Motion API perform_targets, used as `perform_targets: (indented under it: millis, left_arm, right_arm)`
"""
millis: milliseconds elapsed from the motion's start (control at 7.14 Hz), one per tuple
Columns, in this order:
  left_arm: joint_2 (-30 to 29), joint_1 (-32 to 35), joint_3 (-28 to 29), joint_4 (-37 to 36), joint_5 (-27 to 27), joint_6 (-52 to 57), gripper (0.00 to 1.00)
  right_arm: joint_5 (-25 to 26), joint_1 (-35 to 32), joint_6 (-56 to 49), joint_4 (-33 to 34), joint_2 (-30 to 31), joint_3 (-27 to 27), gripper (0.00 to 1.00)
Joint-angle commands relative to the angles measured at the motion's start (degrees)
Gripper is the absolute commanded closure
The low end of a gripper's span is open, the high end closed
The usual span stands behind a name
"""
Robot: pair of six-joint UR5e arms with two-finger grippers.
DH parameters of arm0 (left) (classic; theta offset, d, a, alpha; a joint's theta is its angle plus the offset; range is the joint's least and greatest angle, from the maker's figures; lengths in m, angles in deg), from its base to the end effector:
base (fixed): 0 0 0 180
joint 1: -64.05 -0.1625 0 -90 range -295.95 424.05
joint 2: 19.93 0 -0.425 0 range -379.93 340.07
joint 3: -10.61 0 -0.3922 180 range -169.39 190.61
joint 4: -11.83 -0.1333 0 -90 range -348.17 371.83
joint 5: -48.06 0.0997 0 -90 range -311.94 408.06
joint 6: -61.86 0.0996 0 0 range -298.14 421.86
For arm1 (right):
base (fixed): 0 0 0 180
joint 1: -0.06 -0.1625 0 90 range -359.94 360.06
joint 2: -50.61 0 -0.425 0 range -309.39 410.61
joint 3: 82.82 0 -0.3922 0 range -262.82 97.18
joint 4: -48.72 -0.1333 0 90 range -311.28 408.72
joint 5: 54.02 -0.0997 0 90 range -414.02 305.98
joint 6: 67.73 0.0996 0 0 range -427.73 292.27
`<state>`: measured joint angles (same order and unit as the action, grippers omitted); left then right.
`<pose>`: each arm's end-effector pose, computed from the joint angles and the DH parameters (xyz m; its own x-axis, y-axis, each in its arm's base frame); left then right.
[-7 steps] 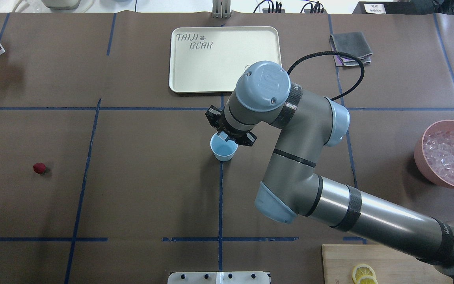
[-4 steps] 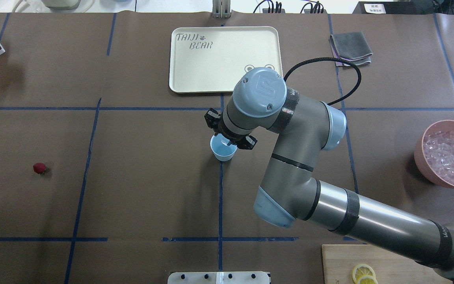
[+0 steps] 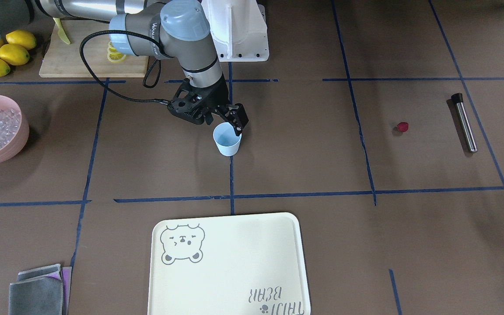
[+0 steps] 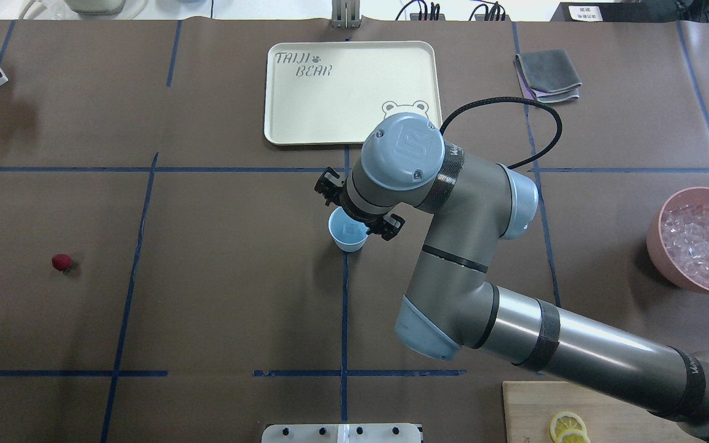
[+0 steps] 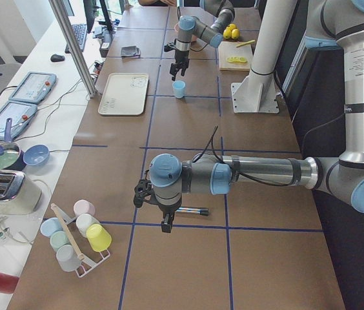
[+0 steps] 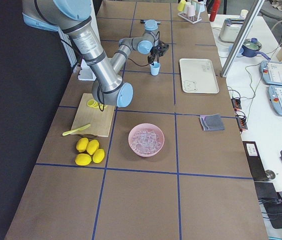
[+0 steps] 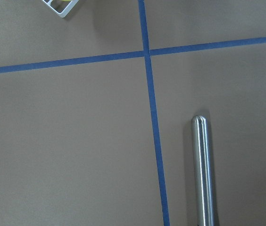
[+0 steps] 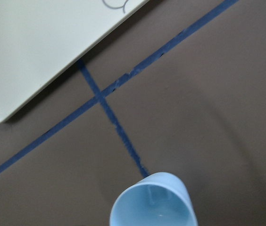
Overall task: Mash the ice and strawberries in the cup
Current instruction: 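Open the right gripper to drop the ice cube into the cup, then return the right gripper to the bowl and grasp another ice cube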
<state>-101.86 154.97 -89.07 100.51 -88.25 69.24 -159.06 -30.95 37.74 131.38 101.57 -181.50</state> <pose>-0.0682 -0.4314 0.6406 0.6871 0.1211 -0.7164 -0.0728 0.9925 0.0979 -0.5167 -0.4360 0.1758 0.3890 0.5344 0.7504 -0.4347 0.8246 -0.3619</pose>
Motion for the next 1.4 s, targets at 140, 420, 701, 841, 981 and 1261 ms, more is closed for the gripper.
perform_targets:
  millis: [140, 420, 701, 841, 981, 1261]
  left_arm:
    - [0.01, -0.04, 0.19, 0.0, 0.0, 0.0, 0.0]
    - [0.1, -0.04, 0.19, 0.0, 0.0, 0.0, 0.0]
    - [0.1, -0.04, 0.19, 0.0, 0.0, 0.0, 0.0]
    - [0.1, -0.04, 0.19, 0.0, 0.0, 0.0, 0.0]
    - [0.19, -0.04, 0.02, 0.0, 0.0, 0.0, 0.0]
    - [0.19, -0.04, -0.07, 0.0, -0.09, 0.0, 0.0]
  right_arm:
    - [-11.35, -11.04, -14.63, -0.04, 25.52, -19.85, 0.0]
    - [-18.79, -21.16, -32.15, -0.12, 37.38, -21.02, 0.0]
    - [-18.8, -26.03, -40.96, -0.04, 46.56, -20.67, 0.0]
    - [-18.89, -27.78, -38.53, 0.05, 48.86, -20.32, 0.0]
    - [-18.63, -27.71, -36.76, -0.04, 49.66, -17.8, 0.0]
    - [-18.45, -27.71, -32.73, -2.57, 49.84, -14.19, 0.02]
